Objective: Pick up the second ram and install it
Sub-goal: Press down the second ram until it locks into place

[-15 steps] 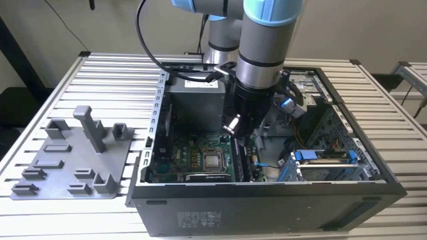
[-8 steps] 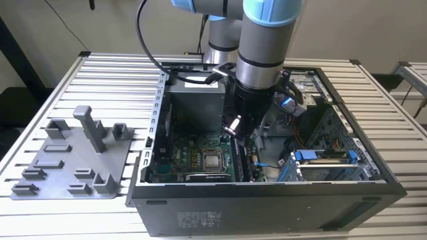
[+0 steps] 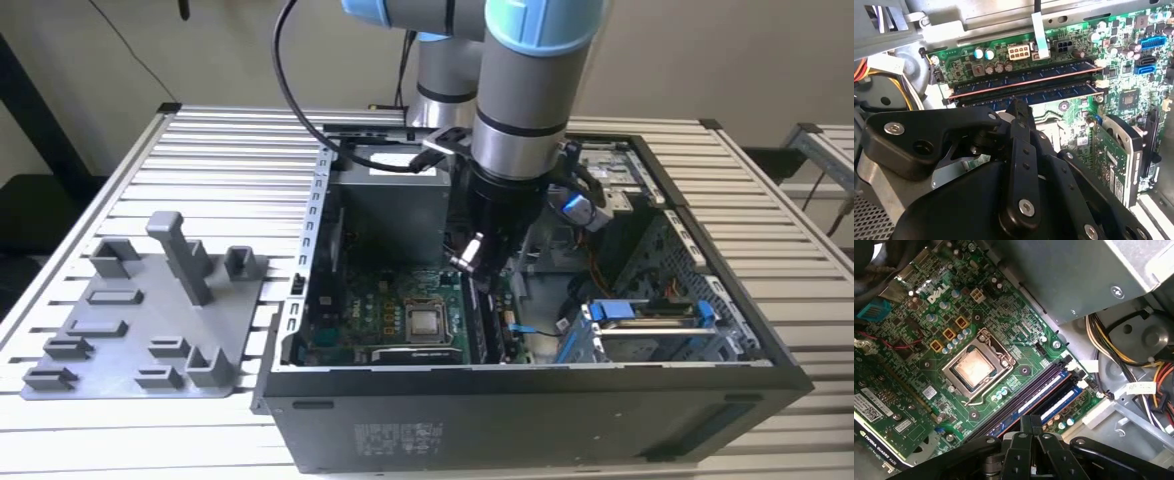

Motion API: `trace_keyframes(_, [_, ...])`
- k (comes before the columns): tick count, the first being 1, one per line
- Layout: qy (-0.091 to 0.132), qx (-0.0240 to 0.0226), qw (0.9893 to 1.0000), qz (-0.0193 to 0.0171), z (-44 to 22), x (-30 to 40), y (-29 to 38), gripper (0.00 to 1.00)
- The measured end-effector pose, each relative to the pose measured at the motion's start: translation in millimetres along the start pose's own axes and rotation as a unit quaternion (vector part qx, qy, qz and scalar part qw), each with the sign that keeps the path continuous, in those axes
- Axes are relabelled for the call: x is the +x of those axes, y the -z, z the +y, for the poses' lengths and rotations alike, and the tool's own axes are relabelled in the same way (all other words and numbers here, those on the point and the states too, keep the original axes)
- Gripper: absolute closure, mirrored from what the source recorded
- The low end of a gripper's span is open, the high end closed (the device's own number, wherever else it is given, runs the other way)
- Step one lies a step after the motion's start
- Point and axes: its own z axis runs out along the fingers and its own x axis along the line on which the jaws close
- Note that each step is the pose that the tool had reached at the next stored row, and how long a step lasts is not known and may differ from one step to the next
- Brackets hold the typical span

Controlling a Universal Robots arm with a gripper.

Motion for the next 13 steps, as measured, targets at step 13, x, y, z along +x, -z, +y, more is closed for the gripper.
trace_keyframes(13, [0.046, -0.0010, 0.9989, -0.0030, 0.1, 0.0, -3.4, 0.89])
